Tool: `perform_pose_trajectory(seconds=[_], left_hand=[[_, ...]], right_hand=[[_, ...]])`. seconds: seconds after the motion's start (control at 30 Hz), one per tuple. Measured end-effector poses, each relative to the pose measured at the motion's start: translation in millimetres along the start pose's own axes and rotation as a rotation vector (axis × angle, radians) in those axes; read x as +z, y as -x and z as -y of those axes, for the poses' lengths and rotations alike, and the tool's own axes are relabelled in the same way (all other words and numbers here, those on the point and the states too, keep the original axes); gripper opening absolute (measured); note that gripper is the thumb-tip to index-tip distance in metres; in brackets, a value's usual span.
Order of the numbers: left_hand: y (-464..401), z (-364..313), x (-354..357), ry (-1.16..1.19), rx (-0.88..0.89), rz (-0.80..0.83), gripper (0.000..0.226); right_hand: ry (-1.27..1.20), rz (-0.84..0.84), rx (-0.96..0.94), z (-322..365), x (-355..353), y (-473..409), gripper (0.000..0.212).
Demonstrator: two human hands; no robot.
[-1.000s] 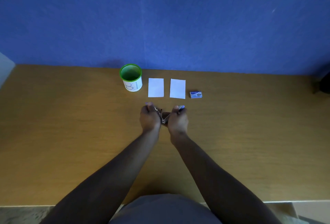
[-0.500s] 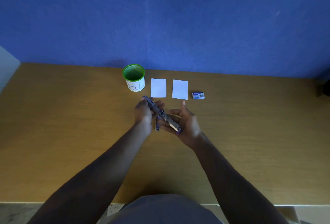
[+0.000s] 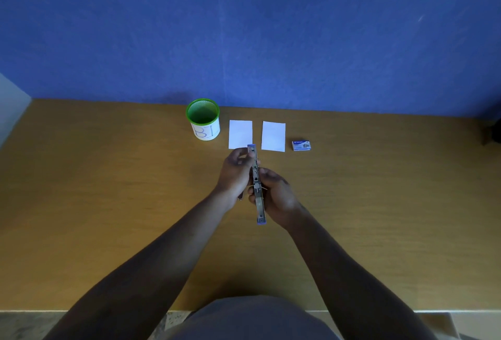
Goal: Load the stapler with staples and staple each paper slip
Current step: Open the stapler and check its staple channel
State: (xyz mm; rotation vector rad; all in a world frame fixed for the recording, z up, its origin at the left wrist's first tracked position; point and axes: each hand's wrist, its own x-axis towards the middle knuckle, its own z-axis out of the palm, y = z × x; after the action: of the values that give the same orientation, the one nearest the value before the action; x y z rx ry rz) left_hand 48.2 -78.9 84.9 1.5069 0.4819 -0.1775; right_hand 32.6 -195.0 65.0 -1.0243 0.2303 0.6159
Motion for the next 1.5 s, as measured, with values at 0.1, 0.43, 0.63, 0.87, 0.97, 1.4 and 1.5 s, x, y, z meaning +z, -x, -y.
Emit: perform_pose_trajectory(seconds=[0.1,0.43,0.63,0.87,0.97,1.4,1.5], left_hand=[[0.9,4.5,1.4,-0.264,0.174,-0.099,0.027],[3.9,9.0,5.0,-0.575,0.560,-0.089,0.032],[1.9,8.1,3.0,-0.635,0.589,-0.116,0.021],[0.8,10.3,5.4,-0.656,0.561,-0.107,0.009],[1.6,13.0,6.4,-0.657,0.544,-0.086,0.008],[14.2,15.6,4.4,-0.626,0.602,-0.001,0.015],[15.1,16.3,1.3,-0.624,0.608,0.033,0.019]], right_hand=[[-0.012,-0.037,-0.009,-0.7,-2.3,-0.8,0.029],[-0.082,-0.093,-0.034,-6.5,-7.7,-3.5,0.034],[-0.125,-0.111,-0.005,-7.9,-5.8,-2.8,0.026],[-0.117,-0.125,0.009,-8.5,-6.1,-0.7,0.019],[-0.108,-0.151,0.008,-9.1,-7.1,-1.1,0.020],[-0.099,-0.235,0.028,-15.6,-10.7,-5.2,0.030],[-0.125,-0.267,0.033,-16.2,-8.9,-5.1,0.025]])
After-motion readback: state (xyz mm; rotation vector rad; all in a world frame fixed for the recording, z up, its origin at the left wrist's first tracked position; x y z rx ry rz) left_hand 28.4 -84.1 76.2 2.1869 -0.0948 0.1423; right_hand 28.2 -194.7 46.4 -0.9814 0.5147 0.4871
